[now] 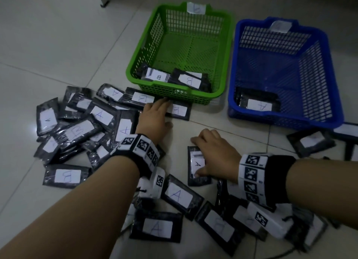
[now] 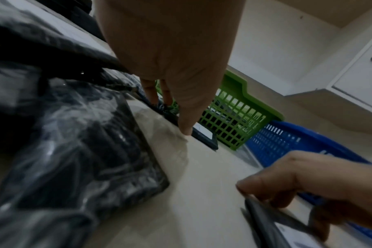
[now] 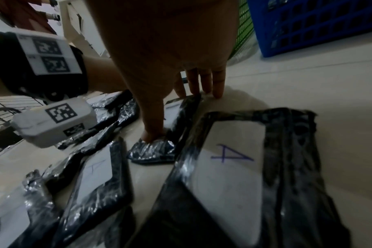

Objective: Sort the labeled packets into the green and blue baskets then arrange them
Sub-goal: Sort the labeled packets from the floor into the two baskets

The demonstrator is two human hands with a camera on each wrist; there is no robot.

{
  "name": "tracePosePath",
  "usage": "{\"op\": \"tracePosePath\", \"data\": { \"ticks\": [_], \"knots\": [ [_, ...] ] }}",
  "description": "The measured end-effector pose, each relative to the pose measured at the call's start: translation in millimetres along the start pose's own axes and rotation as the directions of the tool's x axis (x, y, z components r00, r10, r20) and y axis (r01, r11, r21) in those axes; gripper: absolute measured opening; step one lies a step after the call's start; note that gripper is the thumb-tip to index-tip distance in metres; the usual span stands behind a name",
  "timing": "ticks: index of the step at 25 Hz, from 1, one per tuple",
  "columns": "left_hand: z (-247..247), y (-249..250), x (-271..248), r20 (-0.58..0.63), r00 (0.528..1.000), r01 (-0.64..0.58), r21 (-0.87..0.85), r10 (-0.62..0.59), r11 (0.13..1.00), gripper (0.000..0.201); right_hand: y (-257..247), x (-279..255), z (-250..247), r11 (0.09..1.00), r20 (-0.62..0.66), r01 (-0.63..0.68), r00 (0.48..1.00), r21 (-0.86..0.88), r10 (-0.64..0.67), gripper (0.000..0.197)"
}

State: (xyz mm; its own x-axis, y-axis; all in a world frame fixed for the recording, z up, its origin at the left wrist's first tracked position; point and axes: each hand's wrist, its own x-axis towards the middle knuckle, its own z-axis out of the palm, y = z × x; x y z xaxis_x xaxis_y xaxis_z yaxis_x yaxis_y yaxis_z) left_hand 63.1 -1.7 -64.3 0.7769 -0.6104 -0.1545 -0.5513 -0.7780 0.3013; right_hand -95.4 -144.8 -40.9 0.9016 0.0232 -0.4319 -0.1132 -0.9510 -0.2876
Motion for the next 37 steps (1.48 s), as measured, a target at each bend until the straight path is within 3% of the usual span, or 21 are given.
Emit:
{"op": "tracePosePath", "data": {
  "ticks": [5,9,11,13,15,18,20,23,27,30,32,34,37],
  "knots": [
    [1,9,2,0.039,0.999,0.028,0.179,-0.035,0.983,0.075,-1,9,-3,1.0,0.029,0.009,1.0,0.003,-0.009,0.084],
    [1,12,-6,0.027,0.998,0.05,0.104,-0.053,0.993,0.067,5,9,-13,0.97,0.1,-0.092,0.992,0.225,0.071,0.067],
    [-1,12,-13,0.027,0.998,0.052,-0.015,-0.052,0.999,0.067,13,7,-25,0.947,0.092,-0.119,0.991,0.298,0.096,0.05],
    [-2,10,-23,-0.015,0.999,0.03,-0.27,-0.035,0.962,0.066,22,4,-37,0.902,0.029,-0.125,0.992,0.412,0.124,0.034],
    [-4,13,-35,-0.053,0.998,-0.002,-0.536,-0.031,0.844,0.065,29,-2,-50,0.793,-0.02,-0.123,0.986,0.597,0.168,0.027],
    [-11,29,-46,-0.106,0.994,-0.065,-0.713,-0.015,0.698,0.064,32,-16,-76,0.607,-0.113,-0.049,0.968,0.793,0.226,0.022],
    [-16,43,-45,-0.18,0.984,-0.14,-0.728,0.01,0.672,0.062,37,-25,-91,0.531,-0.197,0.022,0.941,0.847,0.275,0.024],
    [-25,63,-36,-0.315,0.947,-0.27,-0.658,0.069,0.703,0.06,58,-37,-108,0.449,-0.282,0.087,0.878,0.889,0.388,0.032],
    [-39,83,-9,-0.422,0.905,-0.306,-0.548,0.058,0.779,0.06,95,-39,-116,0.344,-0.347,0.158,0.717,0.926,0.604,0.027],
    [-49,88,21,-0.461,0.887,-0.256,-0.431,0.033,0.865,0.061,117,-29,-110,0.367,-0.335,0.076,0.609,0.927,0.719,0.023],
    [-56,87,38,-0.426,0.904,-0.144,-0.37,-0.03,0.918,0.061,125,-23,-106,0.426,-0.331,-0.032,0.577,0.904,0.747,0.022],
    [-60,83,53,-0.365,0.93,-0.07,-0.292,-0.043,0.954,0.061,128,-20,-100,0.517,-0.337,-0.157,0.595,0.842,0.729,0.02],
    [-61,79,68,-0.238,0.971,-0.07,-0.238,0.012,0.969,0.062,129,-18,-95,0.628,-0.331,-0.314,0.638,0.712,0.695,0.022]
  ]
}}
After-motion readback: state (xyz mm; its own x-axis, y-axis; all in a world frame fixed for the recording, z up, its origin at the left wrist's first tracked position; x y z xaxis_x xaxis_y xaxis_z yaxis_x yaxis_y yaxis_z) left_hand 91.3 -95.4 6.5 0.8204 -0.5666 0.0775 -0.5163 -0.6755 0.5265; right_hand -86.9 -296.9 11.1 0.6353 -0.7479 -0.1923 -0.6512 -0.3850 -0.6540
